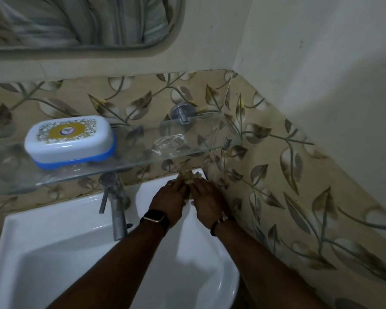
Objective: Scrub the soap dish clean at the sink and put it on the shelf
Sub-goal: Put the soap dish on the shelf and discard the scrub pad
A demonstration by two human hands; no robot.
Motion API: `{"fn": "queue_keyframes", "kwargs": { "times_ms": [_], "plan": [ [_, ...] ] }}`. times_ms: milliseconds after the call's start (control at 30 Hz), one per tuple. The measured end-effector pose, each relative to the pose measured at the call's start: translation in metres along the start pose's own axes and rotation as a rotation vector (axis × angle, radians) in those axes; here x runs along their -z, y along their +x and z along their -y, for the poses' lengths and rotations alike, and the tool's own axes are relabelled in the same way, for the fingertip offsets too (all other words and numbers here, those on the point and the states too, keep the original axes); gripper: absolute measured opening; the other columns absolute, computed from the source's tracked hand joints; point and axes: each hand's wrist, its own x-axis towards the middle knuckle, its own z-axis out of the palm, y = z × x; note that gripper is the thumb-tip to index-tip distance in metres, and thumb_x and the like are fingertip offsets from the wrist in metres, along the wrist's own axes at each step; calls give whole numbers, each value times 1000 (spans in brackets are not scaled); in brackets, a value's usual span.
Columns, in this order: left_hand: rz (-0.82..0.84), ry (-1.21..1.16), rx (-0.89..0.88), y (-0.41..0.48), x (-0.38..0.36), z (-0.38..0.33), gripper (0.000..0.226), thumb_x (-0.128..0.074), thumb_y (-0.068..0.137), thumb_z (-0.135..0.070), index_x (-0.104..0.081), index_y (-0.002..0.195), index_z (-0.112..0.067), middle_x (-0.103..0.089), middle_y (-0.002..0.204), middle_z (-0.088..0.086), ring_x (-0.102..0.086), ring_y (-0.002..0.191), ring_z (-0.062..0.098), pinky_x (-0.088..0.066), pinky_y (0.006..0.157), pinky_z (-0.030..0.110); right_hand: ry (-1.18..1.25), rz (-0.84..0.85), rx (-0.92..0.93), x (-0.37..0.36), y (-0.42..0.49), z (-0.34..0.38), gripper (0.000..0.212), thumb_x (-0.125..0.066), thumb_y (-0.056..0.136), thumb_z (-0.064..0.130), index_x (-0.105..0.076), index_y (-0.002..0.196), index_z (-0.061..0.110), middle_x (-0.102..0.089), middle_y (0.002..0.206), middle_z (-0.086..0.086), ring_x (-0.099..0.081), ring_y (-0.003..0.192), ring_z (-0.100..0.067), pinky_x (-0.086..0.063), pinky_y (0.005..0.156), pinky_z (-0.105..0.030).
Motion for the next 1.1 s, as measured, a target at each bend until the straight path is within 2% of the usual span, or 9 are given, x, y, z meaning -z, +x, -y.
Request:
{"fn": "queue_keyframes", "kwargs": {
  "times_ms": [100, 233, 367, 433, 567, 667, 800, 1000, 1100],
  "plan": [
    [-26, 47, -50, 2, 3, -2, 53, -59, 77, 5, -62, 127, -10, -56, 143, 13, -58, 107, 37, -51, 86, 40, 3, -179, 79, 7, 2, 2, 38, -42, 88, 0, -69, 115, 0, -71, 113, -17, -65, 109, -34, -52, 102, -39],
    [-66, 47, -77, -1, 8, -9, 53, -61, 73, 10, -67, 123, -6, -69, 122, 18, -65, 108, 39, -52, 92, 41, -14, -291, 133, 19, -7, 3, 40, -35, 84, 3, -75, 92, 4, -72, 87, -11, -69, 82, -29, -59, 77, -34],
    [-136, 109, -121, -10, 28, -23, 43, -70, 58, 12, -72, 96, -6, -67, 79, 11, -63, 71, 33, -48, 58, 31, -21, -382, 59, 24, -18, 5, 34, -42, 88, -2, -73, 99, 6, -68, 80, -7, -64, 77, -27, -54, 71, -35],
    [-195, 143, -153, -18, 40, -30, 40, -75, 50, 11, -71, 84, -8, -62, 70, 7, -59, 62, 29, -41, 51, 27, -49, -421, 32, 28, -23, 9, 22, -56, 85, -5, -70, 91, 11, -63, 76, -4, -61, 74, -25, -49, 68, -34],
    [-271, 181, -167, -42, 65, -40, 33, -77, 49, 8, -69, 77, -9, -61, 69, 7, -59, 60, 29, -35, 50, 26, -92, -440, 8, 46, -31, 27, 21, -65, 77, -2, -67, 85, 17, -63, 76, 1, -58, 73, -21, -39, 66, -29],
    [-295, 180, -147, -66, 91, -40, 27, -76, 54, 4, -66, 76, -8, -61, 72, 11, -58, 62, 32, -32, 52, 28, -131, -460, 15, 65, -36, 51, 22, -69, 73, 1, -59, 80, 19, -61, 76, -1, -56, 73, -22, -39, 64, -31],
    [-340, 147, -78, -109, 124, -27, 16, -69, 69, 2, -63, 81, -8, -62, 80, 13, -58, 65, 34, -34, 53, 33, -162, -523, 64, 87, -36, 96, 13, -65, 78, 10, -59, 88, 16, -63, 83, -4, -57, 78, -27, -43, 69, -37],
    [-425, 174, 85, -205, 173, 24, 20, -74, 72, -6, -67, 90, -8, -67, 91, 13, -58, 78, 34, -34, 58, 33, -154, -565, 268, 102, -26, 203, 8, -57, 85, 12, -64, 89, 14, -65, 82, -8, -59, 78, -32, -45, 68, -40],
    [-488, 214, 198, -265, 195, 55, 17, -76, 71, -4, -66, 83, -9, -64, 83, 11, -57, 73, 33, -27, 56, 30, -104, -576, 393, 103, -19, 274, 9, -57, 85, 12, -64, 90, 13, -66, 83, -8, -59, 79, -33, -48, 69, -42]
  ]
}}
